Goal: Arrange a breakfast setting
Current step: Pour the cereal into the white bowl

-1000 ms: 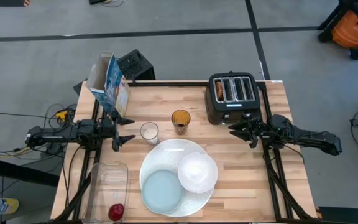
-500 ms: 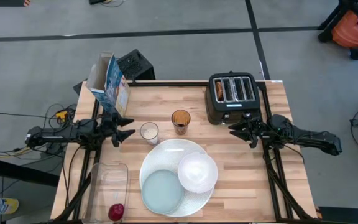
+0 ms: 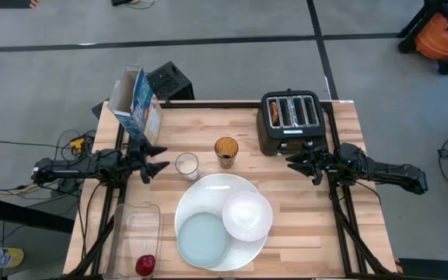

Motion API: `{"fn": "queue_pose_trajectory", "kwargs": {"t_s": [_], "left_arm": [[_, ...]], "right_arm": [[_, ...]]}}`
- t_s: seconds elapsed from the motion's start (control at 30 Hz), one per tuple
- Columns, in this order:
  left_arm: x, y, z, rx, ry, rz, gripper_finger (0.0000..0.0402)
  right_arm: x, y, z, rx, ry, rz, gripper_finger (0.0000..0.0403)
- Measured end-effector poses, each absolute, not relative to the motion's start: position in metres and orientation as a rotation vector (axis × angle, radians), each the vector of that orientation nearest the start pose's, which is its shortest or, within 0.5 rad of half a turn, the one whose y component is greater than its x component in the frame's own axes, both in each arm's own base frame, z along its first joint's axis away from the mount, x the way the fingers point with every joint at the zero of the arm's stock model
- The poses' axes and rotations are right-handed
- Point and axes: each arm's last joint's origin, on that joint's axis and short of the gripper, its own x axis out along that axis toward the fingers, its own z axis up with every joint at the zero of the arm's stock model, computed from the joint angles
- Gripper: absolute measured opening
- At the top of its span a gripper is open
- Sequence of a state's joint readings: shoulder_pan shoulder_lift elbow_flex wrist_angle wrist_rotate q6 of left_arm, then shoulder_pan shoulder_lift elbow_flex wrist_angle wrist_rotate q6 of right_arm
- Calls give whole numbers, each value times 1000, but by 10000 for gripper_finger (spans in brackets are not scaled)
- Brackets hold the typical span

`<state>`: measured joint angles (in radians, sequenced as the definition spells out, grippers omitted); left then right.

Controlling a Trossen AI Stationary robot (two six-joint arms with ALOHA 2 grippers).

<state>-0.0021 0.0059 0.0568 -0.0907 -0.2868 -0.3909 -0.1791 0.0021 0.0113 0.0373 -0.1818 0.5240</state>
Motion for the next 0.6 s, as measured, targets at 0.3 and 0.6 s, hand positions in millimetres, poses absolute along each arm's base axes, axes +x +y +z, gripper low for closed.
{"fn": "queue_pose_trajectory", "kwargs": {"t_s": [0.3, 0.6], "left_arm": [[92, 10, 174, -444, -52, 376, 346], [92, 10, 174, -447, -53, 374, 346]], "right_arm": [[96, -12, 171, 515, -44, 15, 178], [96, -12, 171, 515, -44, 15, 178]]}}
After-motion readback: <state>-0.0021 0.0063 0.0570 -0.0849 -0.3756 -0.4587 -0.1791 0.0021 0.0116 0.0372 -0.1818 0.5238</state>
